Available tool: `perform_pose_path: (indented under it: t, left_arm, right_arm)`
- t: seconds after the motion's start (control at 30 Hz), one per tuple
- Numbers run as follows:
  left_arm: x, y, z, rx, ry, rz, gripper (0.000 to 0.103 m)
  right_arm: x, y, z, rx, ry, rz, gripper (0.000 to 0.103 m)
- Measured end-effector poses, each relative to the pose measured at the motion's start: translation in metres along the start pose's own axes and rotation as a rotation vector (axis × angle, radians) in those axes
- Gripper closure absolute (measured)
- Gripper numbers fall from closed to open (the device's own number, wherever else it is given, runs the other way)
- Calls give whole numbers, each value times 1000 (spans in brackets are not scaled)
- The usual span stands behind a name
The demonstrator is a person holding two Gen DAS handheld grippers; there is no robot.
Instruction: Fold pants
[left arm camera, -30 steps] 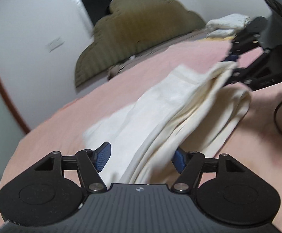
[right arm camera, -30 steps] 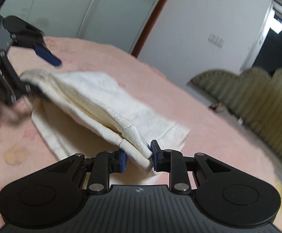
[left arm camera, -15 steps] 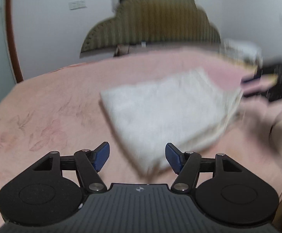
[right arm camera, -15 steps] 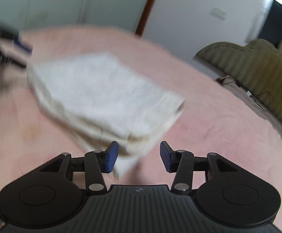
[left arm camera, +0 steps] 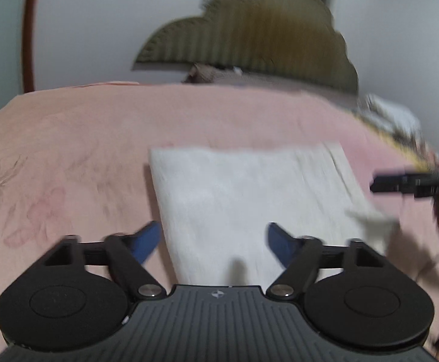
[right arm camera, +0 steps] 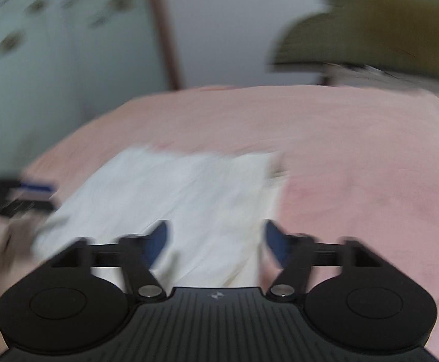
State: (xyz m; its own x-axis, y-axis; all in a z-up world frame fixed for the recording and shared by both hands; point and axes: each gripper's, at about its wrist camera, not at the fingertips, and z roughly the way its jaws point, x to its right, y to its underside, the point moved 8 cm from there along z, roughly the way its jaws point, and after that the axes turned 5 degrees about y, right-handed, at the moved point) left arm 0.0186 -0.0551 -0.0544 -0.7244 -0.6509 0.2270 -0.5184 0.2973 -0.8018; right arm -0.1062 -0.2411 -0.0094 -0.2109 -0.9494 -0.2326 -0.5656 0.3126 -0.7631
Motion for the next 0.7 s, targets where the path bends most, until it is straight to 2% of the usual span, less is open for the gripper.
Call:
perform_pose_path:
  t: [0.07,0.1,0.17,0.27,0.3,0.37,0.43,0.47,0.5,0.53,0.6,0.7]
  left_arm:
    - [-14,-6,14,-5,-1,-75,5]
    - [-20,-6,21,-31,-4,-112,5]
    - [-33,-3,32,-86,37,-184,5]
    - [-48,1,44,-129,126,-302,5]
    - [-49,2,49,-141,166,-333,5]
    - [-48,2,59,-159,192,-368,5]
    - [-43,0,69,-164,186,-355,5]
    - [-40,-1,72,-160,171,-341,8]
    - [-36,-2,74,-162,156,-325,15]
    - [-32,-3,78,-173,113,-302,21]
    - [-27,-4,78,-184,-5,-231,51]
    - [-17,-8,73,-177,-80,-179,66]
  right_arm:
    - [19,2,20,-56,-42,102,20]
    - [27,7,31,-98,-67,160,20]
    - [32,17,47,-158,-128,231,21]
    - [31,19,52,-160,-199,268,22]
    - [30,18,54,-161,-239,294,27]
    - [26,17,61,-171,-278,320,28]
    - [21,15,68,-160,-286,301,31]
    - [20,14,71,-155,-283,306,34]
    - [20,13,73,-154,-264,300,46]
    - [19,13,74,-150,-238,281,52]
    - [17,15,71,-141,-223,273,59]
    - [14,17,65,-119,-211,277,66]
